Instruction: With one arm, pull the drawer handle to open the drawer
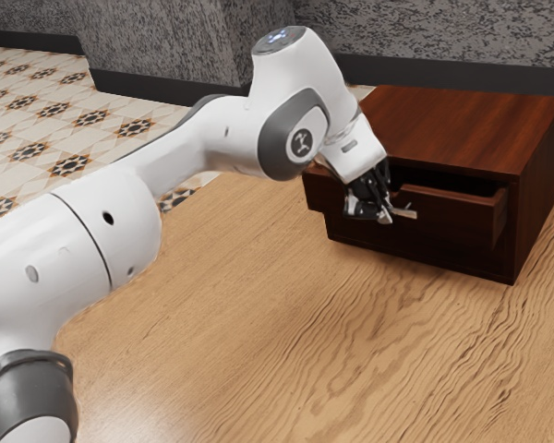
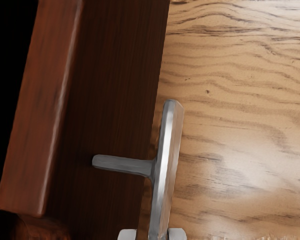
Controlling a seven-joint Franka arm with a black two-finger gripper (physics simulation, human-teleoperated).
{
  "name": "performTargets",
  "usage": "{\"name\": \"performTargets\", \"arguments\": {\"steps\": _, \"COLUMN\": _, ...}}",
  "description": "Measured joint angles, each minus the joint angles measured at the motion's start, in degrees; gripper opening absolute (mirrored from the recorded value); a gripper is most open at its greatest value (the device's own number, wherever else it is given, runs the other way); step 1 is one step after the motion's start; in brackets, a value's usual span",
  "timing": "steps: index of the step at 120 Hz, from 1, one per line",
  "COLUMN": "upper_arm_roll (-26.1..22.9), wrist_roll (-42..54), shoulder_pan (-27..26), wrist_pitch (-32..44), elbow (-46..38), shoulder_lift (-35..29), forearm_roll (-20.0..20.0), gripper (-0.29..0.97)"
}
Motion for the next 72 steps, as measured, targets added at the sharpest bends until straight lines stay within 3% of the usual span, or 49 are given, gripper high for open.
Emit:
{"name": "performTargets", "arguments": {"steps": 13, "upper_arm_roll": 0.1, "wrist_roll": 0.2, "shoulder_pan": -0.4, "wrist_pitch": 0.1, "elbow": -5.5, "shoulder_lift": -4.5, "forearm_roll": 0.3, "gripper": -0.04}}
{"name": "performTargets", "arguments": {"steps": 72, "upper_arm_roll": 0.2, "wrist_roll": 0.2, "shoulder_pan": -5.0, "wrist_pitch": 5.6, "elbow": -28.4, "shoulder_lift": -20.6, "forearm_roll": 10.5, "gripper": -0.03}}
